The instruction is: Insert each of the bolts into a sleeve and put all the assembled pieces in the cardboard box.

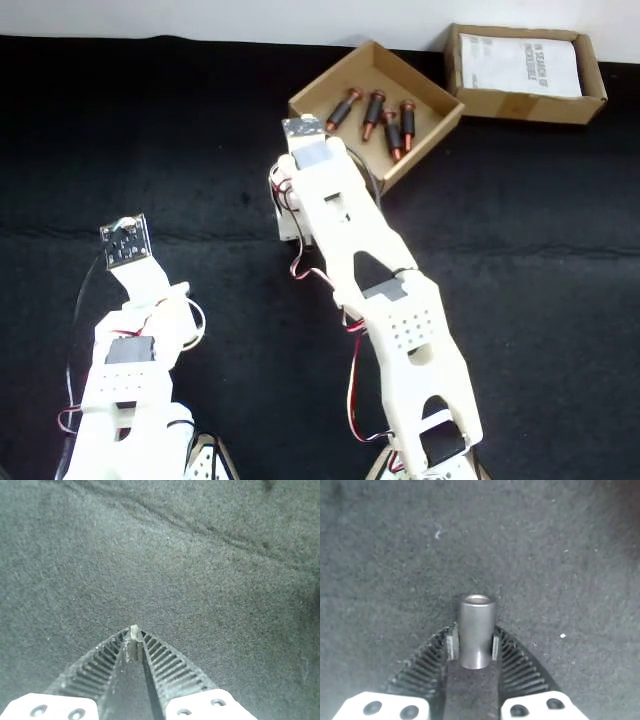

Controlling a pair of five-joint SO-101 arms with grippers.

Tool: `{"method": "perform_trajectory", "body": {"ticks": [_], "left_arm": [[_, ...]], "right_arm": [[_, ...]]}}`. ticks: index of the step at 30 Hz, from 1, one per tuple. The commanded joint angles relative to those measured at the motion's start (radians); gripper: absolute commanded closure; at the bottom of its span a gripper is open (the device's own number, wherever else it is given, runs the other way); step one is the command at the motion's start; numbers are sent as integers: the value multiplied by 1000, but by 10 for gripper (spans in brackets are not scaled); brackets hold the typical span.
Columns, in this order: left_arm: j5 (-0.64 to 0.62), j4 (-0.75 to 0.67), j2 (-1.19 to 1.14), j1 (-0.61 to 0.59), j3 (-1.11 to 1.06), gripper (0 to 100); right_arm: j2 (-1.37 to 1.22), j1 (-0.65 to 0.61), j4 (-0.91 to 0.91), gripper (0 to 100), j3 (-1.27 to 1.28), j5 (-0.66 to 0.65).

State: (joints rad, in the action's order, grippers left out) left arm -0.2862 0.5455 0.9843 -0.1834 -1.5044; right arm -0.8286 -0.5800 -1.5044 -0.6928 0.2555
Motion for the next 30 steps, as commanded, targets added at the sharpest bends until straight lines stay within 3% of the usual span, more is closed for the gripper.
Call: {"method": "perform_trajectory", "body": {"ticks": [1, 11, 22, 30], "left_arm": [[3, -3, 5, -13, 24, 987], [3, -3, 5, -13, 24, 987], [3, -3, 5, -13, 24, 987], [3, -3, 5, -13, 25, 987]], "right_arm": [[45, -18, -28, 837, -51, -25], [51, -22, -27, 807, -51, -72], [41, -22, 117, 807, -41, -72], [-27, -19, 56, 808, -48, -66]]}}
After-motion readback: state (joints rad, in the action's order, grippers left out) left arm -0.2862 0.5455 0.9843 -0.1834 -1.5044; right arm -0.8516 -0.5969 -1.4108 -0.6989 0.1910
